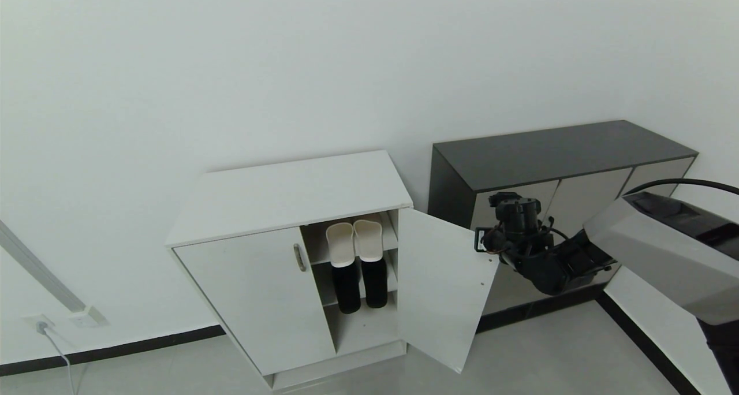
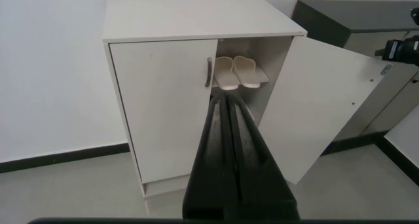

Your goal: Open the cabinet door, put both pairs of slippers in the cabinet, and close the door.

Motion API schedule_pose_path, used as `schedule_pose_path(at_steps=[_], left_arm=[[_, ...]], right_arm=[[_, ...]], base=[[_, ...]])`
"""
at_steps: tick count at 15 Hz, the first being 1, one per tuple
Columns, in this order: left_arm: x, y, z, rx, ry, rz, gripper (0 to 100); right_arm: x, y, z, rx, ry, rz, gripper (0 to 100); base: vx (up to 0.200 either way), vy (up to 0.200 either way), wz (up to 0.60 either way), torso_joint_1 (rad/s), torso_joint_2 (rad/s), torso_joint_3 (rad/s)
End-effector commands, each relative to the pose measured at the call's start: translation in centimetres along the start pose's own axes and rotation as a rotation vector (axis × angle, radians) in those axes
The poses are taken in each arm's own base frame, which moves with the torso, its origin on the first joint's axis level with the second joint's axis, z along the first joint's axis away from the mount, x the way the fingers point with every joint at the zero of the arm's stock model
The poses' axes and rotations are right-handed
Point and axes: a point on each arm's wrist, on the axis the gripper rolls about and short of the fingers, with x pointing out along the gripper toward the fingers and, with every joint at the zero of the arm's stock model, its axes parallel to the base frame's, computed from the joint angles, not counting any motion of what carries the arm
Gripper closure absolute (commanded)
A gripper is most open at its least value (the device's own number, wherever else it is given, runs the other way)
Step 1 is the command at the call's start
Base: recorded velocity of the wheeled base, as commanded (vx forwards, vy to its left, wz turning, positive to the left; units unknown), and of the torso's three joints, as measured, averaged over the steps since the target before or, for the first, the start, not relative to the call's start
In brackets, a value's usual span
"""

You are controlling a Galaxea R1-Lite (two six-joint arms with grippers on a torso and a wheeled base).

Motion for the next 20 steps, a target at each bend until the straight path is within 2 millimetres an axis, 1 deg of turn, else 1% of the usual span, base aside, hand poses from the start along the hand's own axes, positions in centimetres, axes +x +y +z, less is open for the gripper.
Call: schedule_pose_path(at_steps=[1,4,6,9,12,13,14,15,17,20], left_arm=[[0.0,0.0,0.0,-0.001,0.000,0.001,100],[0.0,0.0,0.0,-0.004,0.000,0.001,100],[0.0,0.0,0.0,-0.004,0.000,0.001,100],[0.0,0.0,0.0,-0.005,0.000,0.001,100],[0.0,0.0,0.0,-0.004,0.000,0.001,100],[0.0,0.0,0.0,-0.004,0.000,0.001,100],[0.0,0.0,0.0,-0.004,0.001,0.001,100],[0.0,0.0,0.0,-0.004,0.000,0.001,100],[0.0,0.0,0.0,-0.005,0.001,0.001,100],[0.0,0.0,0.0,-0.004,0.000,0.001,100]], right_arm=[[0.2,-0.1,-0.2,-0.001,0.005,-0.004,100],[0.1,-0.1,-0.2,-0.002,0.008,-0.004,100],[-0.3,0.3,-0.3,-0.007,0.012,0.004,100],[-2.5,2.3,-0.4,-0.029,0.025,0.055,100],[-6.4,5.9,-0.9,-0.068,0.032,0.154,100],[-7.6,6.8,-1.1,-0.077,0.032,0.186,100],[-8.3,7.3,-1.2,-0.081,0.029,0.203,100],[-10.0,8.4,-1.2,-0.092,0.025,0.245,100],[-11.2,8.8,-1.2,-0.103,0.018,0.270,100],[-11.7,8.5,-1.4,-0.152,0.014,0.270,100]], base=[[0.000,0.000,0.00,0.000,0.00,0.000],[0.000,0.000,0.00,0.000,0.00,0.000],[0.000,0.000,0.00,0.000,0.00,0.000],[0.000,0.000,0.00,0.000,0.00,0.000],[0.000,0.000,0.00,0.000,0.00,0.000],[0.000,0.000,0.00,0.000,0.00,0.000],[0.000,0.000,0.00,0.000,0.00,0.000],[0.000,0.000,0.00,0.000,0.00,0.000],[0.000,0.000,0.00,0.000,0.00,0.000],[0.000,0.000,0.00,0.000,0.00,0.000]])
